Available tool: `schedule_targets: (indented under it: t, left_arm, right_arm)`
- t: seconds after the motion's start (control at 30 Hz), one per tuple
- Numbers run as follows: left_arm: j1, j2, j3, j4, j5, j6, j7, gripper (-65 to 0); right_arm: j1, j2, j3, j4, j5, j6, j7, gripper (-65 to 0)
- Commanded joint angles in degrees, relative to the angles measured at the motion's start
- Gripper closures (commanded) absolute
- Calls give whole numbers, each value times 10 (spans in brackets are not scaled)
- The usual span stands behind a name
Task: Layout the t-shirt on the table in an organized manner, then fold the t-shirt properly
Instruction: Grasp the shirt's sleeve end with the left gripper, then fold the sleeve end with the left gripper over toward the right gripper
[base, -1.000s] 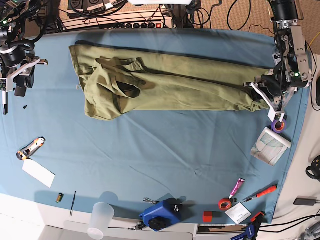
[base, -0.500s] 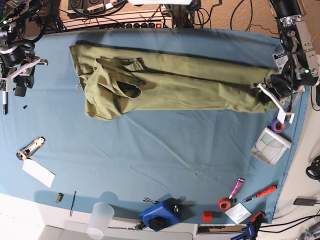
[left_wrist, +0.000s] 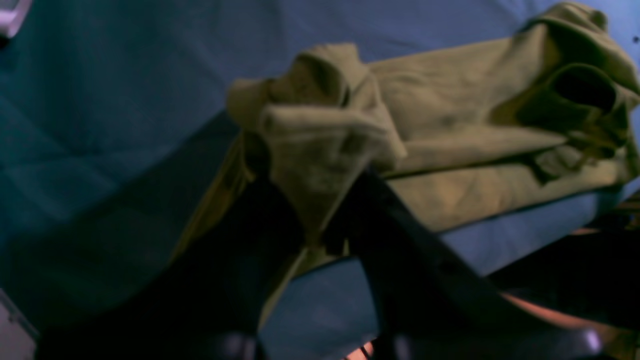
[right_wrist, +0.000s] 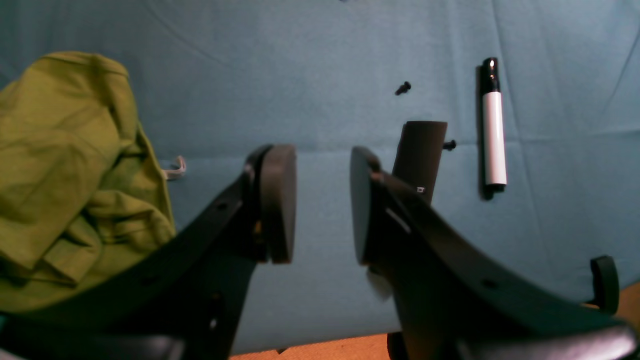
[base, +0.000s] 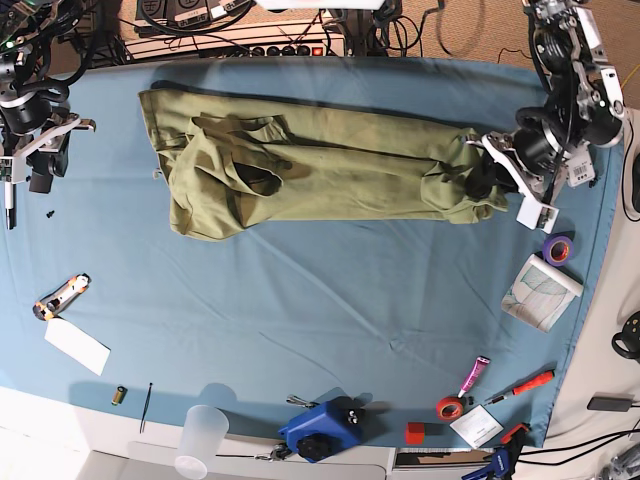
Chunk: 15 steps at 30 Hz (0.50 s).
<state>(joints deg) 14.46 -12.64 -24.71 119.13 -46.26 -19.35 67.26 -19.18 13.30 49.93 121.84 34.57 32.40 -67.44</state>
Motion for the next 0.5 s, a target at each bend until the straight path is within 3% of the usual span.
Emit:
schedule_targets:
  t: [0.0,0.1,0.2,0.33,0.47]
  left_arm:
    - [-3,-5,0,18,-13,-2,-15,0]
    - [-3,-5,25,28,3,-2,-28,0]
    - [-3,-5,92,28,51,9,-42,0]
    - [-14,5,200,28,158,66,-69,0]
    - [-36,54,272,28,254,114,-74,0]
  right_arm:
    - [1,8,4,8,12,-3,14,-190]
    - [2,8,4,8,35,-3,14,-190]
    - [2,8,4,8,38,-2,14,-190]
    - [2,8,4,8,38,-3,14,-190]
    - [3,8,4,8,38,-2,15,-190]
